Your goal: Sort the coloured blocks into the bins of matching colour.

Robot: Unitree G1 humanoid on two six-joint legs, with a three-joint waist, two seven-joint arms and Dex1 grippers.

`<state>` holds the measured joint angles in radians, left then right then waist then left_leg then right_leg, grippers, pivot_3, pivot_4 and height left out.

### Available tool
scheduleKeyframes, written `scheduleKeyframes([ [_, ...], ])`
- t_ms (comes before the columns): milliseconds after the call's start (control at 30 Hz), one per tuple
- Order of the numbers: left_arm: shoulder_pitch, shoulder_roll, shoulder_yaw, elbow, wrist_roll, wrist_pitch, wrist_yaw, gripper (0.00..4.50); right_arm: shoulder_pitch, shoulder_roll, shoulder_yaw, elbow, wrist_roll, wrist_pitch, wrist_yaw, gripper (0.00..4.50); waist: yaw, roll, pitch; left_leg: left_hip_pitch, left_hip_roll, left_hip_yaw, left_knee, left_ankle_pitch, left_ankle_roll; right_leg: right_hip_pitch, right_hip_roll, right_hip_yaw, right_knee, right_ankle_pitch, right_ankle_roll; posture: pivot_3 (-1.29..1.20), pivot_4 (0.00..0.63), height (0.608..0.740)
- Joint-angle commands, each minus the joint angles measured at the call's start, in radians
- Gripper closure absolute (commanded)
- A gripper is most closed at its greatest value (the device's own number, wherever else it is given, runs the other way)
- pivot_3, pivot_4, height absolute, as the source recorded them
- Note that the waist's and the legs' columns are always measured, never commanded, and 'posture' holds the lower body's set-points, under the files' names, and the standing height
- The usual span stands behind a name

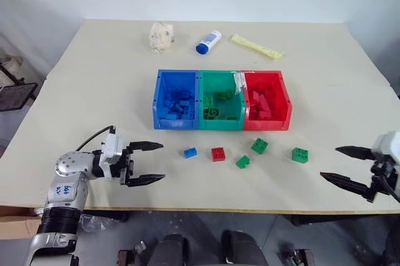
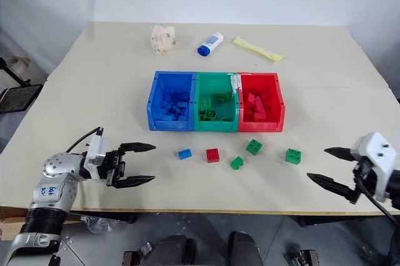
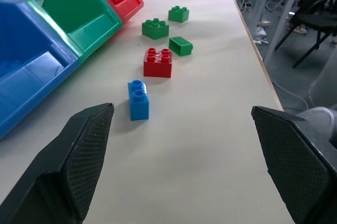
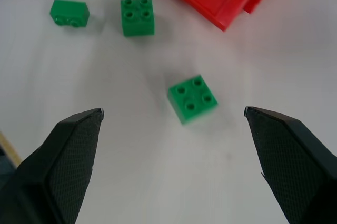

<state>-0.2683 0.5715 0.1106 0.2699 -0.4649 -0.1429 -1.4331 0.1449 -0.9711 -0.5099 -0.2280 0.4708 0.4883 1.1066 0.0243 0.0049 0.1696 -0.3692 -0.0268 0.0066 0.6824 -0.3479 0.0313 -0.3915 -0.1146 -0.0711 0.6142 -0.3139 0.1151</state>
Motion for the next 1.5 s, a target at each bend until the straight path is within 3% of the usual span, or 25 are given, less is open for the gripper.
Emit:
scheduleKeyframes([
  [33, 0.018, -0.021, 0.025, -0.008, -0.005, -0.077, 0.019, 0.06, -0.099, 0.013, 0.100, 0.086, -0.038, -0.047, -0.018, 0.00, -0.002, 0.000, 0.000, 0.000, 0.000, 0.000, 0.000, 0.000, 0.000, 0.000, 0.000, 0.000, 0.000, 0.000, 0.000, 0.00, 0.150, 0.740],
  [367, 0.106, -0.023, 0.032, -0.109, -0.035, -0.066, 0.067, 0.06, -0.260, 0.064, 0.306, 0.301, -0.143, -0.160, -0.023, 0.00, -0.001, 0.000, 0.000, 0.000, 0.000, 0.000, 0.001, 0.000, 0.000, 0.000, 0.000, -0.003, 0.005, 0.000, 0.000, 0.00, 0.150, 0.740],
  [467, 0.117, -0.019, 0.032, -0.120, -0.038, -0.064, 0.070, 0.00, -0.276, 0.076, 0.322, 0.326, -0.152, -0.180, -0.031, 0.56, -0.003, 0.000, 0.000, 0.000, 0.000, 0.000, 0.001, 0.000, 0.000, 0.000, 0.000, -0.003, 0.005, 0.000, 0.000, 0.00, 0.150, 0.740],
  [700, 0.122, -0.013, 0.035, -0.126, -0.047, -0.059, 0.062, 0.00, -0.258, 0.081, 0.308, 0.283, -0.134, -0.160, -0.053, 2.99, -0.002, 0.000, 0.000, 0.000, 0.000, 0.000, 0.001, 0.000, 0.000, 0.000, 0.000, -0.003, 0.005, 0.000, 0.000, 0.00, 0.150, 0.740],
  [733, 0.119, -0.013, 0.034, -0.122, -0.046, -0.060, 0.060, 0.00, -0.253, 0.079, 0.300, 0.264, -0.127, -0.154, -0.059, 3.06, -0.002, 0.000, 0.000, 0.000, 0.000, 0.000, 0.001, 0.000, 0.000, 0.000, 0.000, -0.003, 0.005, 0.000, 0.000, 0.00, 0.150, 0.740],
  [1000, 0.088, -0.022, 0.028, -0.089, -0.043, -0.067, 0.040, 0.00, -0.264, 0.062, 0.253, 0.062, -0.051, -0.048, -0.097, 3.05, -0.002, 0.000, 0.000, 0.000, 0.000, -0.001, 0.001, 0.000, 0.000, 0.000, 0.000, -0.003, 0.005, 0.000, 0.000, 0.00, 0.150, 0.740],
  [1167, 0.066, -0.028, 0.024, -0.068, -0.041, -0.073, 0.027, 0.00, -0.427, 0.097, 0.339, -0.008, -0.045, 0.019, -0.139, 3.05, -0.010, 0.000, 0.000, 0.000, 0.000, 0.000, 0.001, 0.000, 0.000, -0.001, 0.000, -0.003, 0.005, 0.000, 0.000, 0.00, 0.150, 0.740],
  [1300, 0.056, -0.032, 0.022, -0.060, -0.040, -0.077, 0.023, 0.00, -0.565, 0.170, 0.428, 0.037, -0.084, 0.005, -0.176, 3.05, -0.022, 0.000, 0.000, 0.000, 0.000, -0.002, 0.001, 0.000, -0.001, -0.001, 0.000, -0.003, 0.005, 0.000, 0.000, 0.00, 0.150, 0.740],
  [1400, 0.050, -0.037, 0.024, -0.058, -0.039, -0.081, 0.027, 0.00, -0.771, 0.317, 0.524, 0.223, -0.158, -0.098, -0.217, 3.05, -0.030, 0.001, 0.001, -0.001, 0.000, -0.002, 0.001, 0.000, -0.001, -0.001, 0.000, -0.003, 0.007, 0.000, 0.000, 0.00, 0.150, 0.740],
  [1500, 0.047, -0.042, 0.026, -0.056, -0.037, -0.086, 0.031, 0.00, -0.871, 0.399, 0.551, 0.358, -0.198, -0.172, -0.232, 3.05, -0.037, 0.001, 0.001, -0.001, -0.001, 0.000, 0.001, 0.001, 0.000, -0.002, 0.000, -0.004, 0.008, 0.000, 0.000, 0.00, 0.150, 0.740],
])
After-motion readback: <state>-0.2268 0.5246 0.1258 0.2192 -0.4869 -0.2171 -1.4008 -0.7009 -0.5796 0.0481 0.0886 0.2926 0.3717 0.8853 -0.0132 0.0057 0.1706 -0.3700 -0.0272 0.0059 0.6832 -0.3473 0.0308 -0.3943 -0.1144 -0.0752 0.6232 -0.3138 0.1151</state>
